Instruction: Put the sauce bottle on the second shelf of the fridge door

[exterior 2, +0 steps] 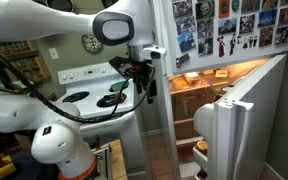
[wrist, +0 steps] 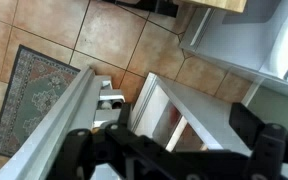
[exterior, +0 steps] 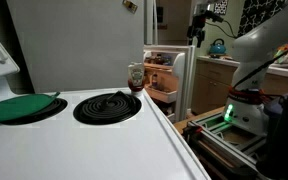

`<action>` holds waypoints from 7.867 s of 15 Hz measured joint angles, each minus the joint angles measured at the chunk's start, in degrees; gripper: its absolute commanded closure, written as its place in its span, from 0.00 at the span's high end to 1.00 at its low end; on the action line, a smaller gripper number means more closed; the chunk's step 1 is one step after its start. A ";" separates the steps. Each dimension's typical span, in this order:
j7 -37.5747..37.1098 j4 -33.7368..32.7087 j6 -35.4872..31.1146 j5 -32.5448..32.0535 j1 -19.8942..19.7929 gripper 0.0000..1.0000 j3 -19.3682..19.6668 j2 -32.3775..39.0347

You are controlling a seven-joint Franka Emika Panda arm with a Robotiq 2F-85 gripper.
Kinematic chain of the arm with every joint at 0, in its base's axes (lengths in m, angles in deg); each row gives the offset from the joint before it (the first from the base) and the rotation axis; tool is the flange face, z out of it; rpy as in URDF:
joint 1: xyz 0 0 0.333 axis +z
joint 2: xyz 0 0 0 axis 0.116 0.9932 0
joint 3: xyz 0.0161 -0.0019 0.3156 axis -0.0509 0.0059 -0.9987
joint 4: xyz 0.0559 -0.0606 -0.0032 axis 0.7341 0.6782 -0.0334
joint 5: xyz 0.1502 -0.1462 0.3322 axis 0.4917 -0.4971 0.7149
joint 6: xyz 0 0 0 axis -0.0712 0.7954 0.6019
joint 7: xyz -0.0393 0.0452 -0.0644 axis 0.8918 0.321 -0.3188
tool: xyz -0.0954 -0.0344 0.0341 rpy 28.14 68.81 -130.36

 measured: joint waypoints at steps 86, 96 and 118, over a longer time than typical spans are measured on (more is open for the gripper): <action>35.36 -2.13 -45.76 26.17 45.58 0.37 -15.00 23.26; 11.62 -4.00 -27.38 3.11 36.71 0.37 -17.88 9.74; 14.11 10.16 -29.49 1.86 24.89 0.37 -10.41 4.49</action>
